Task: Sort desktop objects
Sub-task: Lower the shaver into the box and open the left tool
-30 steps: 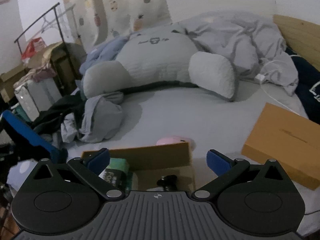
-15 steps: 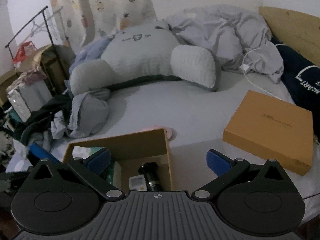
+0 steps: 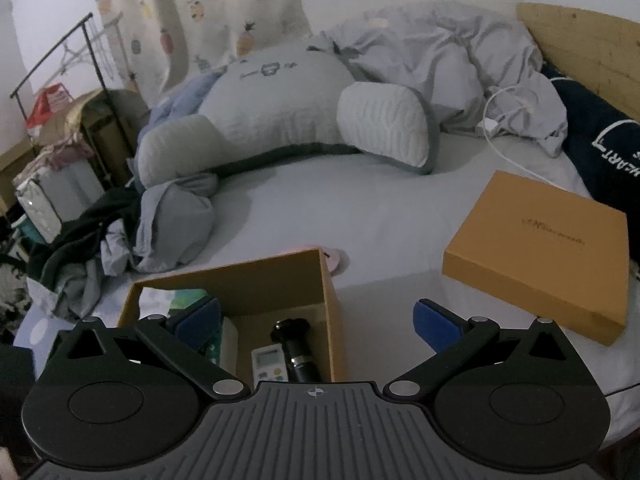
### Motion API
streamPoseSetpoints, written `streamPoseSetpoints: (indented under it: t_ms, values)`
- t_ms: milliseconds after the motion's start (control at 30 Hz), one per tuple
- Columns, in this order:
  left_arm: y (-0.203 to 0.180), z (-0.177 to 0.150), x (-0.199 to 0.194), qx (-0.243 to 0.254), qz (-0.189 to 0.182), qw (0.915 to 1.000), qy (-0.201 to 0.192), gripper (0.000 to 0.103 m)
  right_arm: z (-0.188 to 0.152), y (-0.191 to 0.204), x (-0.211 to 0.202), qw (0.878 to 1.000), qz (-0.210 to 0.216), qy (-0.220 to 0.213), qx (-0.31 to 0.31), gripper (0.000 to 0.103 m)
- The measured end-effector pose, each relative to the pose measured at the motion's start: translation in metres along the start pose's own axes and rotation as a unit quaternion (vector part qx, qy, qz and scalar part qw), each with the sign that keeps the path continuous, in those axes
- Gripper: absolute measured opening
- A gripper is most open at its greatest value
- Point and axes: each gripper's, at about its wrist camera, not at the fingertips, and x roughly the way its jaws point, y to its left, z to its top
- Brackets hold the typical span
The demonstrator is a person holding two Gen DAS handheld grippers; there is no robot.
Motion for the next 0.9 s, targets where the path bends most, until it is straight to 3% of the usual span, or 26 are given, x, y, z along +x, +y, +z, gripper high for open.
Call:
streamPoseSetpoints:
  t_ms: [233, 633, 900]
  values:
    - [0.003, 0.0, 0.023, -0.032, 0.011, 0.9991, 0.027, 0.044, -0.001, -0.01, 0.003, 1.0, -0.002, 0.002, 0.008, 0.103]
    - [0.02, 0.02, 0.039, -0.093, 0.014, 0.9949, 0.036, 0.044, -0.002, -0.011, 0.005, 1.0, 0.0, 0.005, 0.012, 0.103]
    - [0.023, 0.023, 0.045, -0.087, 0.035, 0.9947, 0.043, 0.04, -0.002, -0.01, 0.002, 1.0, -0.005, 0.005, 0.01, 0.103]
